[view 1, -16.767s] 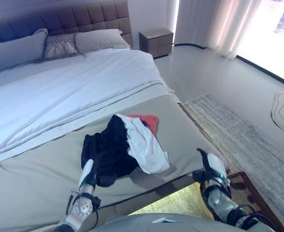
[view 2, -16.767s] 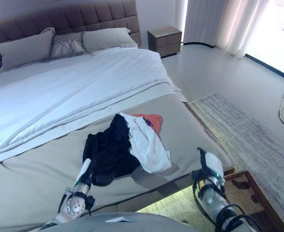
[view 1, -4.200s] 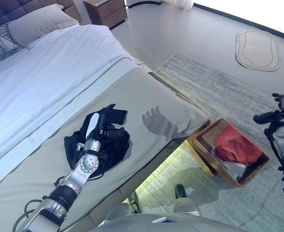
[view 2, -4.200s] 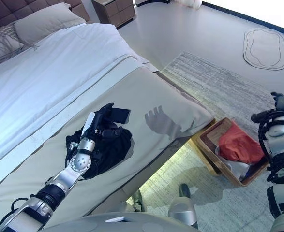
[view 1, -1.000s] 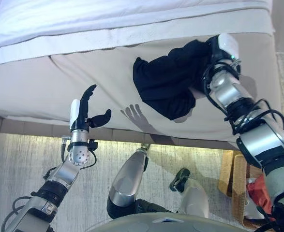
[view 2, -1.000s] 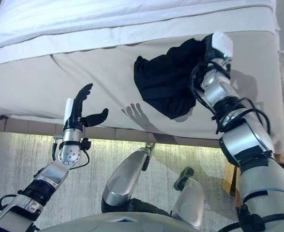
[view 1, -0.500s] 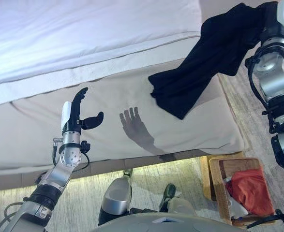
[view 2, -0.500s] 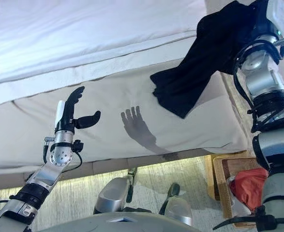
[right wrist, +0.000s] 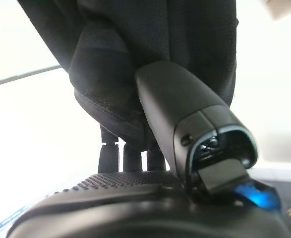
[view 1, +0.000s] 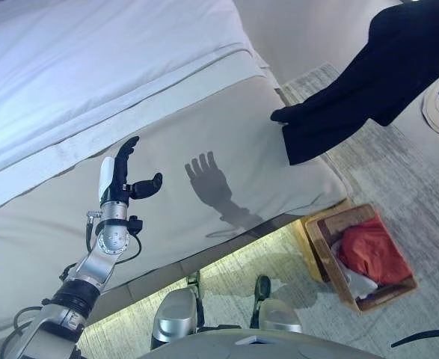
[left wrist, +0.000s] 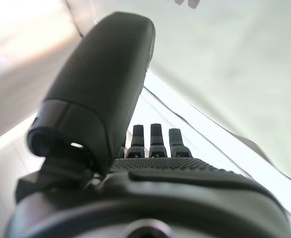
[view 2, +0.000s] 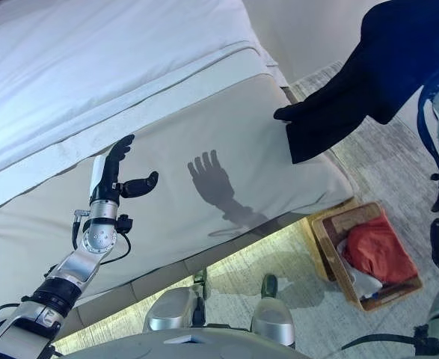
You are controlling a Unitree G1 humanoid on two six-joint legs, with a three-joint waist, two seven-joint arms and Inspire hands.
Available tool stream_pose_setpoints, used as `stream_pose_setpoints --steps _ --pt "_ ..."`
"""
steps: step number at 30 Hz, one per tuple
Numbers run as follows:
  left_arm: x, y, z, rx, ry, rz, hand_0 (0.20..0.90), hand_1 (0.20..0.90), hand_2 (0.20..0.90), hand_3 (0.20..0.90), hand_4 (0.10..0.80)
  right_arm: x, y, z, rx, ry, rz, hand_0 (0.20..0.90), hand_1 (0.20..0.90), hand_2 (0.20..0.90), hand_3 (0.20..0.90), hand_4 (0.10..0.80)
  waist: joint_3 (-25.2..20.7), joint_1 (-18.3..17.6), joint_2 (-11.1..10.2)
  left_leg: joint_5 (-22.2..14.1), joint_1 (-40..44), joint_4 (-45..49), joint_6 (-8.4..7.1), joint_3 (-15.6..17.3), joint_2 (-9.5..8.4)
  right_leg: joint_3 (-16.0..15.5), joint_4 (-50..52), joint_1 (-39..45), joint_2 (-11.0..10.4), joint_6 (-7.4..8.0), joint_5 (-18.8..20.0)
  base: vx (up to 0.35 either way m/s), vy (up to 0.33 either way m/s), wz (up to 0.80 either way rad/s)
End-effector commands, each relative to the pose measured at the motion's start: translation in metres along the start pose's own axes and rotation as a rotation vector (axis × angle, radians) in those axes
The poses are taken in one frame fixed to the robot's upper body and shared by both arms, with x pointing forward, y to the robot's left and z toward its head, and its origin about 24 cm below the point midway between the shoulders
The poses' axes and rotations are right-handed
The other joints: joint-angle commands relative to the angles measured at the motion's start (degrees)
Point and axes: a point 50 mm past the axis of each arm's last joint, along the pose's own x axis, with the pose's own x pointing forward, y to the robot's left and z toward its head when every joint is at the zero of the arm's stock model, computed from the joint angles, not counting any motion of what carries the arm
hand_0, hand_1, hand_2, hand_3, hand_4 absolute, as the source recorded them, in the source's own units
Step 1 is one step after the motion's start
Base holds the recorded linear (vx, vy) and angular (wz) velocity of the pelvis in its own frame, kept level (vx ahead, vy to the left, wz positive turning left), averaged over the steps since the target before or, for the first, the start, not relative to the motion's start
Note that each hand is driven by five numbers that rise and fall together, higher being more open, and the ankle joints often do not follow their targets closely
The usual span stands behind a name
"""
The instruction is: Pick up the clothes from the bed and place them into the basket
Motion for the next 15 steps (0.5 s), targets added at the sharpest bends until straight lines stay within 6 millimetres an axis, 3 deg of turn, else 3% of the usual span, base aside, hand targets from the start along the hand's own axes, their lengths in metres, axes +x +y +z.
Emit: stream_pose_setpoints --steps 1,15 --pt "-0.009 -0.015 -0.002 -0.001 -0.056 -0.053 0.9 0.9 0.9 0.9 0.8 -0.006 -0.014 0.0 -0.127 -0.111 -0.08 0.3 0.3 0.3 0.2 0.1 -17.0 -1.4 -1.1 -8.6 2.2 0.0 -3.64 2.5 4.73 1.0 0.2 -5.1 2.0 -1.18 0.7 0.016 -0.015 -0.25" --pt "0.0 -0.027 0.012 -0.021 -0.095 -0.109 0.9 0.9 0.9 0.9 0.8 -0.03 -0.006 -0.056 -0.232 0.024 0.022 0.3 0.3 0.3 0.2 0.1 -15.8 -6.7 -1.1 -9.3 4.0 0.0 -3.89 5.6 5.4 6.4 0.3 -6.4 4.1 -1.64 1.0 -0.002 -0.028 -0.2"
